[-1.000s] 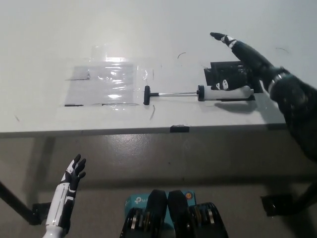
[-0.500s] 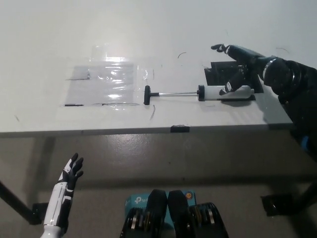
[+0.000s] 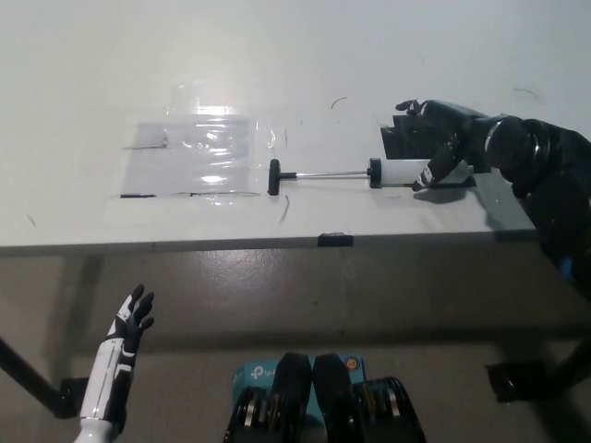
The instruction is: The robot uses right hand to pick up a small white air pumper and uses its left hand to compress it, and then puts it on the desk
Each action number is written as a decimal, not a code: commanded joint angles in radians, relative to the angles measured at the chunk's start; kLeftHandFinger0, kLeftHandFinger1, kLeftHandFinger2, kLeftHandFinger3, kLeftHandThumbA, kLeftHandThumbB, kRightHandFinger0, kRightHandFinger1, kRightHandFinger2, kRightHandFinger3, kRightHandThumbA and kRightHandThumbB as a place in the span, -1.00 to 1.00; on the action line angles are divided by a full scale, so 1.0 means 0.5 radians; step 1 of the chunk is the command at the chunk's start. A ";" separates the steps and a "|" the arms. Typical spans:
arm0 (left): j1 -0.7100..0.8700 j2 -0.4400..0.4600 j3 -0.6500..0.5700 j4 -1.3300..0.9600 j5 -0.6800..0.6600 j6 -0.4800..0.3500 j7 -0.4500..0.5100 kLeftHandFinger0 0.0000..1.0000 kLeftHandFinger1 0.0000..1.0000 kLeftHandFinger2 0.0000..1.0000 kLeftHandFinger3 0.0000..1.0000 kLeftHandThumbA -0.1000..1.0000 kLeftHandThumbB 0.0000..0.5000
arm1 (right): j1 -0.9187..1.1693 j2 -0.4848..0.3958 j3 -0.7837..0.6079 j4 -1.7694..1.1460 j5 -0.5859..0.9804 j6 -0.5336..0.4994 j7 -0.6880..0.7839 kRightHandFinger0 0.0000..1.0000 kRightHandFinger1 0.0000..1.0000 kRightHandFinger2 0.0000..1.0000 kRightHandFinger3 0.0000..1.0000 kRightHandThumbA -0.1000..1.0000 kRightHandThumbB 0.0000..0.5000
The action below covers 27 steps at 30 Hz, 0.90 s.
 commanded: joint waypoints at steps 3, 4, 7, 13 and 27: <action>-0.016 0.017 0.003 -0.066 0.000 -0.055 0.017 1.00 1.00 1.00 1.00 1.00 -0.91 | -0.211 0.022 -0.020 0.030 -0.051 -0.001 0.021 1.00 1.00 1.00 1.00 1.00 0.74; -0.013 0.017 0.002 -0.070 -0.001 -0.051 0.015 1.00 1.00 1.00 1.00 1.00 -0.90 | -0.217 0.024 -0.015 0.037 -0.059 0.001 0.021 1.00 1.00 1.00 1.00 1.00 0.72; -0.018 0.024 0.001 -0.064 -0.006 -0.052 0.007 1.00 1.00 1.00 1.00 1.00 -0.91 | -0.245 0.038 -0.011 0.075 -0.071 -0.007 0.022 1.00 1.00 1.00 1.00 1.00 0.70; -0.035 0.031 0.004 -0.066 -0.008 -0.062 0.007 1.00 1.00 1.00 1.00 1.00 -0.93 | -0.296 0.056 0.005 0.113 -0.099 -0.009 0.053 1.00 1.00 1.00 1.00 1.00 0.70; -0.042 0.044 0.006 -0.050 -0.026 -0.074 -0.006 1.00 1.00 1.00 1.00 1.00 -0.86 | -0.320 0.074 0.088 0.260 -0.210 -0.064 0.038 1.00 1.00 1.00 1.00 1.00 0.81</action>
